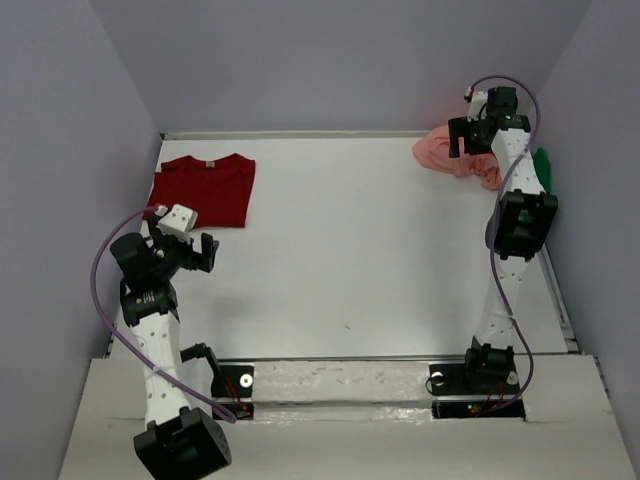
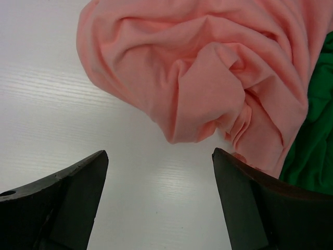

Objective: Fold and stack the t-shirts
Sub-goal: Grab the tshirt from the pile

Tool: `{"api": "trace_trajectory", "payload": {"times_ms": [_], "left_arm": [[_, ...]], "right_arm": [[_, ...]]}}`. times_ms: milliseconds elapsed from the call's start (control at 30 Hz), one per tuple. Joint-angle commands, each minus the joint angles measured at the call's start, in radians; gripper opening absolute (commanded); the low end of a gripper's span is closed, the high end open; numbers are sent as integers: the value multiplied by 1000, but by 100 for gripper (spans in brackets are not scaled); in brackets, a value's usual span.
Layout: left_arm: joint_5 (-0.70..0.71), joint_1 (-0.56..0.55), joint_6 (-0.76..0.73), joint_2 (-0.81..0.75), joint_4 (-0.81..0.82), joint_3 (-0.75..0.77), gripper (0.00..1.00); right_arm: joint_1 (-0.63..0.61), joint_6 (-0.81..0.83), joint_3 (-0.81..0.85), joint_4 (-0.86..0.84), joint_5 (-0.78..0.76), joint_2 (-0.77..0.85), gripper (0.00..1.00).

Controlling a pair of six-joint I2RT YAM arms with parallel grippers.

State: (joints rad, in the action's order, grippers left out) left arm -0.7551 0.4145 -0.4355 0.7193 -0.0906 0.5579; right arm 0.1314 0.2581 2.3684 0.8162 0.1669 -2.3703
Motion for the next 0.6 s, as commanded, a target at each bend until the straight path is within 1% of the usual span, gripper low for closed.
{"api": "trace_trajectory", "payload": {"times_ms": [0, 133, 267, 433, 533, 567], "left_arm": [[5, 6, 0, 0, 23, 45, 99], [19, 6, -5, 5, 23, 42, 99], [31, 10, -11, -4, 19, 42, 99], [28, 27, -16, -1, 12, 46, 99], [26, 32, -16, 11, 11, 50, 99], [23, 33, -16, 12, 11, 50, 99]], "right_arm": [[5, 27, -3, 11, 23, -30, 86], [5, 35, 6, -9, 16, -75, 83], [5, 49, 67, -18, -12, -135, 82], [5, 63, 83, -81, -47, -174, 80], [5, 69, 103, -94, -70, -201, 75], [5, 70, 103, -104, -76, -205, 64]]}}
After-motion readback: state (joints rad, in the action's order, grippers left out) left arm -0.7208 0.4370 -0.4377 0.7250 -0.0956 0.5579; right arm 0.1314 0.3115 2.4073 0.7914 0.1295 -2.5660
